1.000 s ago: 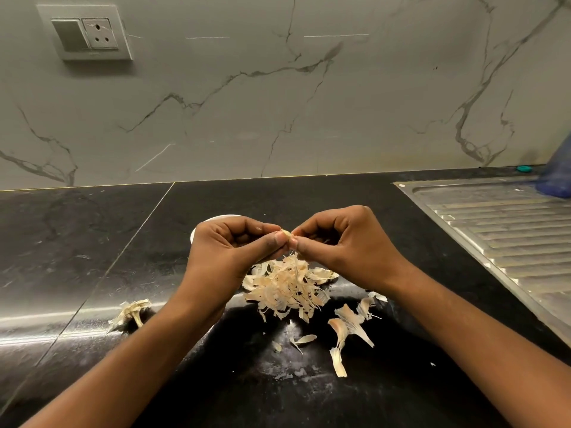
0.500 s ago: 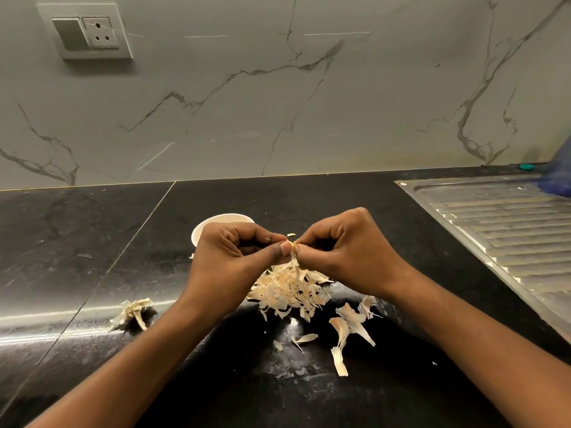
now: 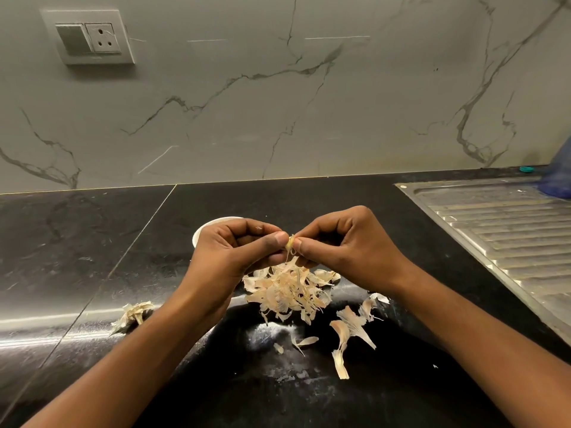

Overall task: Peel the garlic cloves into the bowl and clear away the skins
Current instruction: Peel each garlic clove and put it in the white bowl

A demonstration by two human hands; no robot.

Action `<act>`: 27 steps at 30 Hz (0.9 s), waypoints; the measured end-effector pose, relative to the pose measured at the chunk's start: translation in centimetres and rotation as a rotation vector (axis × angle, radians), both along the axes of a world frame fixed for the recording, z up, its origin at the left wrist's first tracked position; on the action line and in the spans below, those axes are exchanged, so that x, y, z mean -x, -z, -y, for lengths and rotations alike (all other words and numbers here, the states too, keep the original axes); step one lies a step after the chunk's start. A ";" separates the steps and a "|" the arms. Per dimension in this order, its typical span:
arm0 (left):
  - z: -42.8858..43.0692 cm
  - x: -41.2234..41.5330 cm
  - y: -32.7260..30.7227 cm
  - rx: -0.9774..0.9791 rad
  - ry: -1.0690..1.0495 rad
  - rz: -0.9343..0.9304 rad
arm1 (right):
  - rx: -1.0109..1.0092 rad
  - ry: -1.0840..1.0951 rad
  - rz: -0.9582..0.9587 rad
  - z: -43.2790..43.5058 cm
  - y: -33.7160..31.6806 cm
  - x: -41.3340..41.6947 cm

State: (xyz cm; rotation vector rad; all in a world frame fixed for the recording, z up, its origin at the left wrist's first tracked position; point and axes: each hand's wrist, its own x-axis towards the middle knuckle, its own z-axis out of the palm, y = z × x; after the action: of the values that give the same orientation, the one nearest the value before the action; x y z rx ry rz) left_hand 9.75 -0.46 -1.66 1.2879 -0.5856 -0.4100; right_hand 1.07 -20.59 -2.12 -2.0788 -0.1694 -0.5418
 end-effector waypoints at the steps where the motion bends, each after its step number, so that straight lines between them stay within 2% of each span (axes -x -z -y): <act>1: 0.0 0.0 0.0 -0.007 -0.007 0.010 | 0.003 -0.008 -0.004 0.0 0.1 0.0; 7: -0.2 0.0 -0.1 -0.013 -0.036 0.015 | -0.011 -0.048 -0.002 0.0 -0.1 0.1; 12: -0.1 -0.1 -0.2 0.029 -0.010 -0.090 | -0.036 -0.039 0.007 0.1 0.0 -0.2; 27: 0.0 -0.4 0.1 0.075 -0.002 -0.153 | -0.173 0.014 -0.020 0.7 -0.4 -0.1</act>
State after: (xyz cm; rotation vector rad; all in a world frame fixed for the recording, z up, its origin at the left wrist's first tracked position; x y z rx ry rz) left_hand 10.17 -0.49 -1.74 1.1740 -0.4662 -0.4758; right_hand 1.16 -21.27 -1.74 -1.9178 -0.0924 -0.5250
